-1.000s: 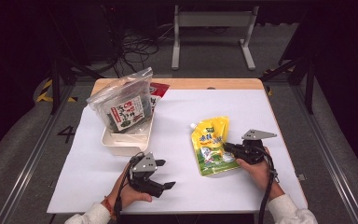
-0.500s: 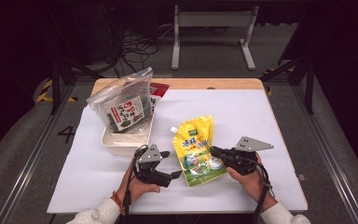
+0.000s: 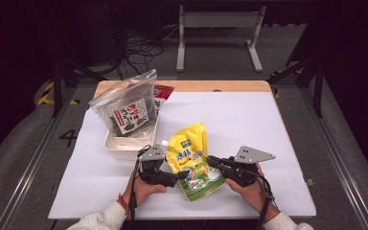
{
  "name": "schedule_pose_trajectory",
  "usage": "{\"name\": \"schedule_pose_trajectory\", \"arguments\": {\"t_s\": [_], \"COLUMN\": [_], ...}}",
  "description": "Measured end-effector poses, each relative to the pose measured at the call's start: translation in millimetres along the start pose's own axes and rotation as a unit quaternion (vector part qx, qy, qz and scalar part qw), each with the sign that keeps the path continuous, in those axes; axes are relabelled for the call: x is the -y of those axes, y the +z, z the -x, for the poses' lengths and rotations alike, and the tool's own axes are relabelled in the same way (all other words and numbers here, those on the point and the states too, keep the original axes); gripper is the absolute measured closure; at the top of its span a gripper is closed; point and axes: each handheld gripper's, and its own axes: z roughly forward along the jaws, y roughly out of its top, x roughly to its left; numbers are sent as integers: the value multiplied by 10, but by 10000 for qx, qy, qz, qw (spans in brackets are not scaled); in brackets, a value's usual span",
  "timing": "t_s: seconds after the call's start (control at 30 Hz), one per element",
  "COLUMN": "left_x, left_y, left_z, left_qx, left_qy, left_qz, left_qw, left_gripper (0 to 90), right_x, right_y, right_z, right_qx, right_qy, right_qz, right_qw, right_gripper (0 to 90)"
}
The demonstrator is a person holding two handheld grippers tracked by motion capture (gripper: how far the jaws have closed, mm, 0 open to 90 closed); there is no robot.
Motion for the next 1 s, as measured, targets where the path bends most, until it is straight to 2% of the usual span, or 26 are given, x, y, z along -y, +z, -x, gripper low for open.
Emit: {"name": "schedule_pose_trajectory", "arguments": {"t_s": [0.07, 0.13, 0.23, 0.3, 0.37, 0.4, 0.5, 0.53, 0.67, 0.77, 0.83, 0.93, 0.97, 1.0], "left_x": [-7, -20, -31, -42, -50, -62, -109, -122, -166, -186, -190, -200, -202, -206], "left_y": [-10, -44, -108, -148, -190, -211, -259, -273, -348, -384, -406, -443, -454, -470], "left_z": [0, -8, -25, -31, -29, -19, 35, 51, 79, 93, 82, 70, 66, 62], "left_qx": [37, -64, -25, -10, 63, 127, 154, 93, 100, 14, -1, -56, -66, -63], "left_qy": [-27, 18, 18, 129, 118, 179, 353, 418, 549, 748, 714, 787, 793, 807], "left_qz": [42, 90, 232, 320, 413, 465, 479, 477, 540, 490, 501, 495, 512, 510], "left_qw": [10000, 9999, 9997, 9994, 9991, 9987, 9981, 9979, 9970, 9960, 9962, 9956, 9955, 9954], "left_gripper": [303, 327, 464, 573, 676, 752, 846, 861, 873, 877, 878, 878, 878, 878], "right_x": [5, 1, 9, 20, 22, 25, 31, 25, -12, -26, -42, -57, -62, -63], "right_y": [12, 40, 59, 73, 90, 100, 110, 109, 100, 93, 84, 59, 48, 39], "right_z": [-18, -72, -97, -108, -124, -127, -115, -116, -166, -198, -213, -220, -218, -213], "right_qx": [-49, -107, -138, -139, -121, -103, -105, -113, -103, -97, -107, -78, -51, -41], "right_qy": [-42, -196, -282, -298, -343, -362, -276, -278, -368, -376, -398, -389, -387, -361], "right_qz": [8, -29, -46, -102, -156, -182, -151, -131, -89, -75, -97, -87, -111, -127], "right_qw": [10000, 9997, 9995, 9994, 9992, 9991, 9994, 9995, 9992, 9992, 9991, 9992, 9992, 9993], "right_gripper": [861, 861, 858, 856, 854, 851, 841, 835, 805, 761, 675, 642, 574, 554]}}
